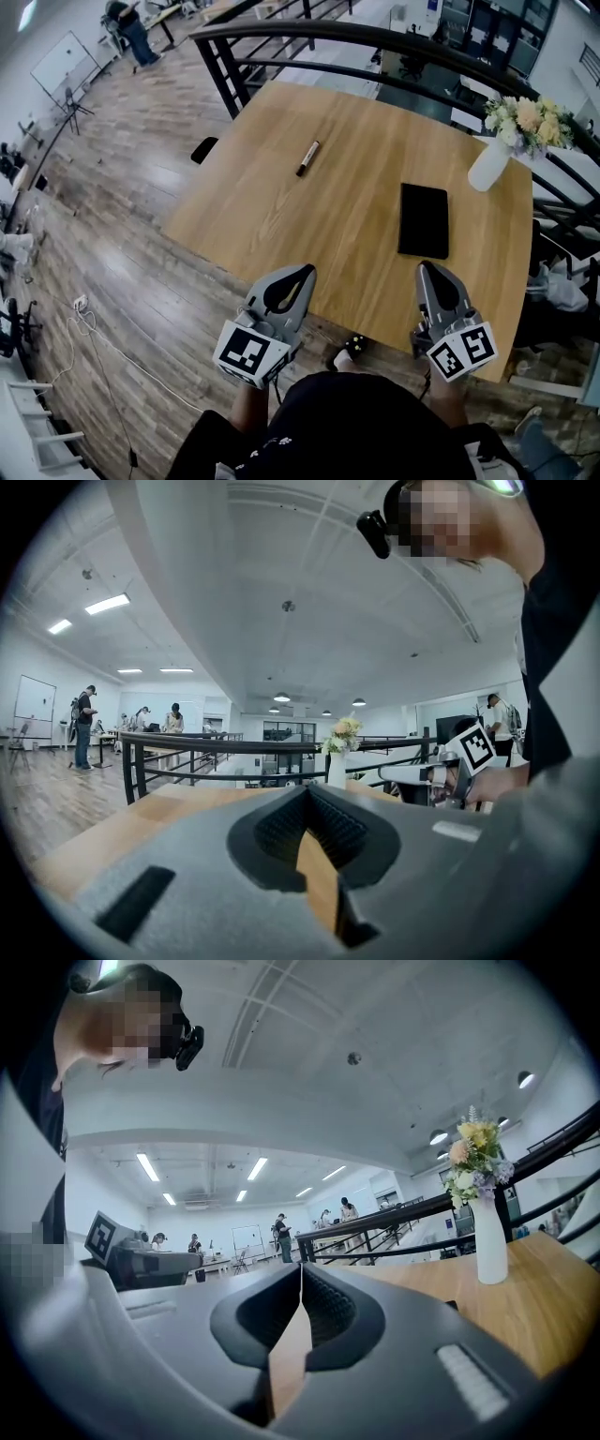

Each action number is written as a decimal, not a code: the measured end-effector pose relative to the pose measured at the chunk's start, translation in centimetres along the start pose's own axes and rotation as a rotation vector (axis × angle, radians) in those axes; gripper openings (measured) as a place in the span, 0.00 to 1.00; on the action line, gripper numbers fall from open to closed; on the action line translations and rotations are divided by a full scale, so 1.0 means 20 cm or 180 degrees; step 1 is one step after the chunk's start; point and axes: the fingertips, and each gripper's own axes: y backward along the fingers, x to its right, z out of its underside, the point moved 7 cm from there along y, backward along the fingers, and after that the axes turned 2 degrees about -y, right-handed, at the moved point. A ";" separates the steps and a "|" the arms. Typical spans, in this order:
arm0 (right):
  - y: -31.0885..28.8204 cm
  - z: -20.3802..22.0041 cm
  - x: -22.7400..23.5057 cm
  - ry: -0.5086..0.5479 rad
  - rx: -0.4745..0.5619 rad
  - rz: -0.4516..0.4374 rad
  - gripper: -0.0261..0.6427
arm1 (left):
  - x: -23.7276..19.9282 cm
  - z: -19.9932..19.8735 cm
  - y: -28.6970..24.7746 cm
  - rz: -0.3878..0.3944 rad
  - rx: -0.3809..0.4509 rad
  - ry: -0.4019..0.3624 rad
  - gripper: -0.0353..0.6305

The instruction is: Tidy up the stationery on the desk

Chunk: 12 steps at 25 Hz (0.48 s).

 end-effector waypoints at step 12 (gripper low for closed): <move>-0.05 -0.02 0.34 0.0010 -0.0008 0.0373 0.04 | -0.06 0.02 -0.43 0.0357 -0.0065 -0.0050 0.05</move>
